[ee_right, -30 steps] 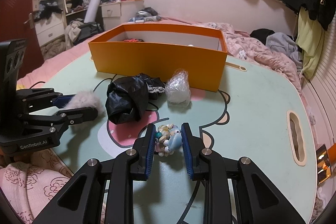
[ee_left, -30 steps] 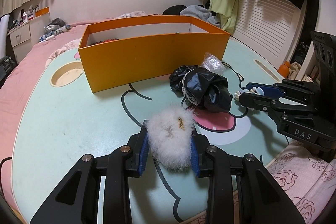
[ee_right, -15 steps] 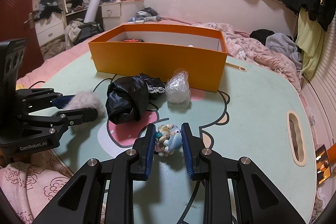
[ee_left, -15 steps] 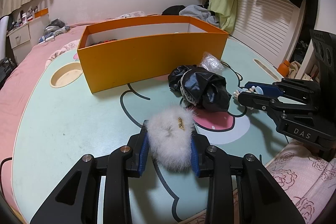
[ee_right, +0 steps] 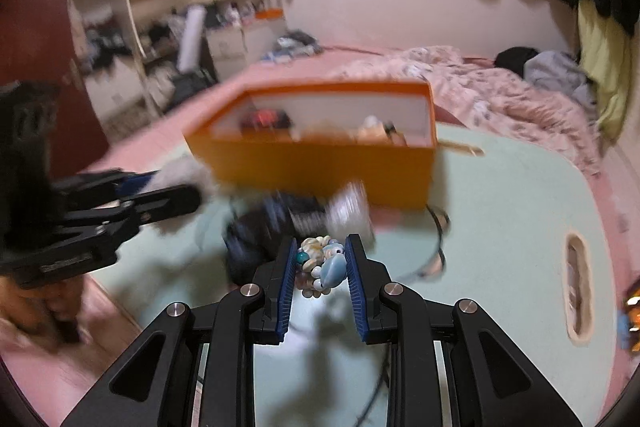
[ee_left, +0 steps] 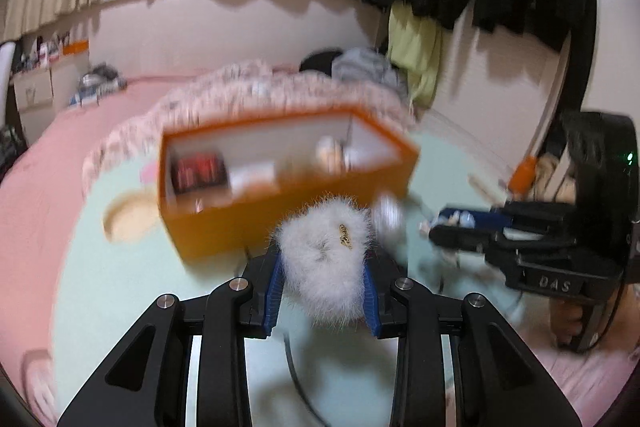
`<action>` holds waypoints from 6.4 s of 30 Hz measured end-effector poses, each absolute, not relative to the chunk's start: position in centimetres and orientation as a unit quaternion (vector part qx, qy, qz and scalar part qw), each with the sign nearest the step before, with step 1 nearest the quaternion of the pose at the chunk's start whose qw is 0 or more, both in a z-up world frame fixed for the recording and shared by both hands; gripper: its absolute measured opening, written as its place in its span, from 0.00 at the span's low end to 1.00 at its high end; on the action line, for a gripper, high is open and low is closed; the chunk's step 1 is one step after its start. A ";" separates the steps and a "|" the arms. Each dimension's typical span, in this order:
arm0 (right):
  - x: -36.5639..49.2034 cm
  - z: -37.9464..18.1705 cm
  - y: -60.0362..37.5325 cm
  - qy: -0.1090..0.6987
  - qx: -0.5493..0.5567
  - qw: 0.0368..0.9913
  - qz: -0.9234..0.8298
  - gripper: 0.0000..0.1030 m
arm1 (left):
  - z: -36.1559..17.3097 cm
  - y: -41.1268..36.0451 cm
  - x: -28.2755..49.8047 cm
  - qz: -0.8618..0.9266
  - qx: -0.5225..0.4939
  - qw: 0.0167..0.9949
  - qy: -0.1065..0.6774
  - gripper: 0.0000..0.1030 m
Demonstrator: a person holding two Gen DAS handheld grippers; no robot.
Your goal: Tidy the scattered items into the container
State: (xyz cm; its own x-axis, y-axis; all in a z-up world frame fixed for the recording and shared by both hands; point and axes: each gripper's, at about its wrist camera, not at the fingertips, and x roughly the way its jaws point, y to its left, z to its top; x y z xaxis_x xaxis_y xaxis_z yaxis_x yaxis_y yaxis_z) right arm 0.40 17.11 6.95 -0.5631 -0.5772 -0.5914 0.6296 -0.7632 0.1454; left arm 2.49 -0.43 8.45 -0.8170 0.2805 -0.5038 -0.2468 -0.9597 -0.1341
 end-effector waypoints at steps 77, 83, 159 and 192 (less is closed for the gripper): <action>1.3 1.0 18.8 0.119 0.385 0.192 -0.895 1.00 | 5.2 3.5 4.5 0.932 -0.323 0.167 0.019 1.00; 1.2 1.2 19.1 0.110 0.384 0.176 -0.900 1.00 | 5.6 5.5 0.8 0.924 -0.342 0.171 0.012 0.88; 3.2 1.6 16.6 0.141 0.385 0.234 -0.881 0.26 | 1.0 2.6 3.1 0.929 -0.349 0.120 -0.003 0.40; 2.2 3.4 16.8 0.117 0.367 0.252 -0.888 0.26 | 3.4 2.5 2.7 0.929 -0.346 0.126 -0.017 0.39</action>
